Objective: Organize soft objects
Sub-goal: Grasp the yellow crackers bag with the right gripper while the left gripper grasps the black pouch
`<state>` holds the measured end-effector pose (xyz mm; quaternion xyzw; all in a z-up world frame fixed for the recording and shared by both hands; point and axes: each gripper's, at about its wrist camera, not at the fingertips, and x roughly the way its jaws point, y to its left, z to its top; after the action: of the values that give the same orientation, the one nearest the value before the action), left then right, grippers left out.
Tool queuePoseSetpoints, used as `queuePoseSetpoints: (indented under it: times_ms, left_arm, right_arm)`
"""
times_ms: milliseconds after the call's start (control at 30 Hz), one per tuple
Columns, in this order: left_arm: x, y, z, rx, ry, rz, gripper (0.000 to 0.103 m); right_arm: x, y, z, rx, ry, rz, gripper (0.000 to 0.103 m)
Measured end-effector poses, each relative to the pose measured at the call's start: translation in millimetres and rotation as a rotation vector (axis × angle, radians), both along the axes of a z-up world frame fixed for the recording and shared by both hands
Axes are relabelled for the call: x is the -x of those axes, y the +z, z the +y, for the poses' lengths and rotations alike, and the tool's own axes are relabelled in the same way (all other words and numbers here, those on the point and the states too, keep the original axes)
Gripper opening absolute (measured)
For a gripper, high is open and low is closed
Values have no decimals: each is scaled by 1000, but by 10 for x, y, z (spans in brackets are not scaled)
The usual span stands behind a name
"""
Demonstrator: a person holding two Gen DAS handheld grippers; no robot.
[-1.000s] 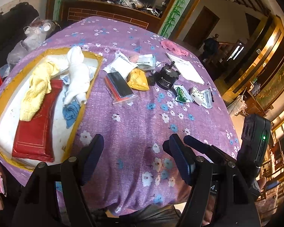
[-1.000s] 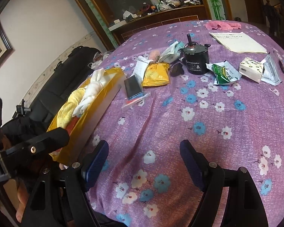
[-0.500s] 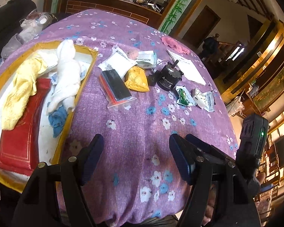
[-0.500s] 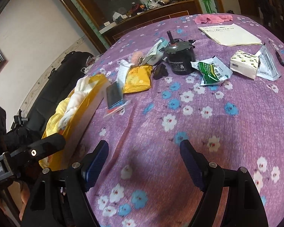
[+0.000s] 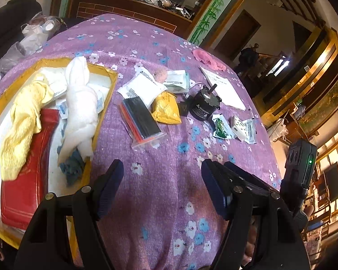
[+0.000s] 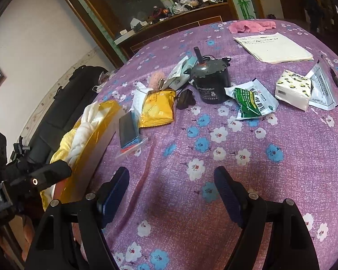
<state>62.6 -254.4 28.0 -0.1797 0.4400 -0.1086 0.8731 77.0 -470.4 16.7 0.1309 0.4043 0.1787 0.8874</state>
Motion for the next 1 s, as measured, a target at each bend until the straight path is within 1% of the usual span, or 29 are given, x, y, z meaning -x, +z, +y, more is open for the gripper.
queuePoseSetpoints:
  times_ms: [133, 233, 333, 433, 467, 567, 600, 633, 667, 700, 767, 800, 900, 933, 1000]
  left_arm:
    - [-51, 9, 106, 2, 26, 1, 71]
    - [-70, 15, 214, 11, 55, 2, 71]
    - [-91, 15, 284, 10, 73, 5, 71]
    - [-115, 2, 306, 8, 76, 10, 71]
    - [-129, -3, 305, 6, 77, 12, 71]
    - [-173, -21, 305, -6, 74, 19, 71]
    - [-188, -26, 305, -5, 76, 22, 71]
    - [-214, -37, 303, -5, 78, 28, 71]
    - [-239, -46, 296, -8, 78, 35, 71]
    - [-271, -51, 272, -14, 73, 38, 71]
    - [-320, -53, 231, -24, 68, 40, 71]
    - [-352, -57, 200, -30, 64, 44, 71]
    - [-468, -78, 74, -70, 39, 57, 71]
    - [-513, -97, 27, -88, 30, 64, 71]
    - [-592, -147, -31, -100, 15, 83, 71]
  right_arm:
    - [-122, 17, 44, 3, 11, 2, 78]
    - [-309, 70, 180, 8, 39, -1, 77]
    - [-588, 115, 384, 40, 68, 3, 74]
    - [-960, 84, 584, 72, 82, 40, 72]
    - [-1043, 73, 618, 74, 78, 44, 69]
    - [-1335, 10, 691, 85, 54, 63, 68]
    - [-1410, -42, 719, 91, 57, 84, 58]
    - [-1468, -96, 766, 90, 75, 99, 55]
    - [-1503, -155, 810, 102, 83, 114, 55]
    - [-1509, -191, 831, 110, 87, 109, 54]
    - [-1468, -178, 879, 154, 100, 66, 49]
    - [-1452, -159, 875, 156, 99, 54, 47]
    - [-1389, -95, 781, 114, 99, 32, 46]
    - [-1362, -69, 735, 85, 102, 24, 46]
    - [-1306, -12, 599, 20, 110, -2, 46]
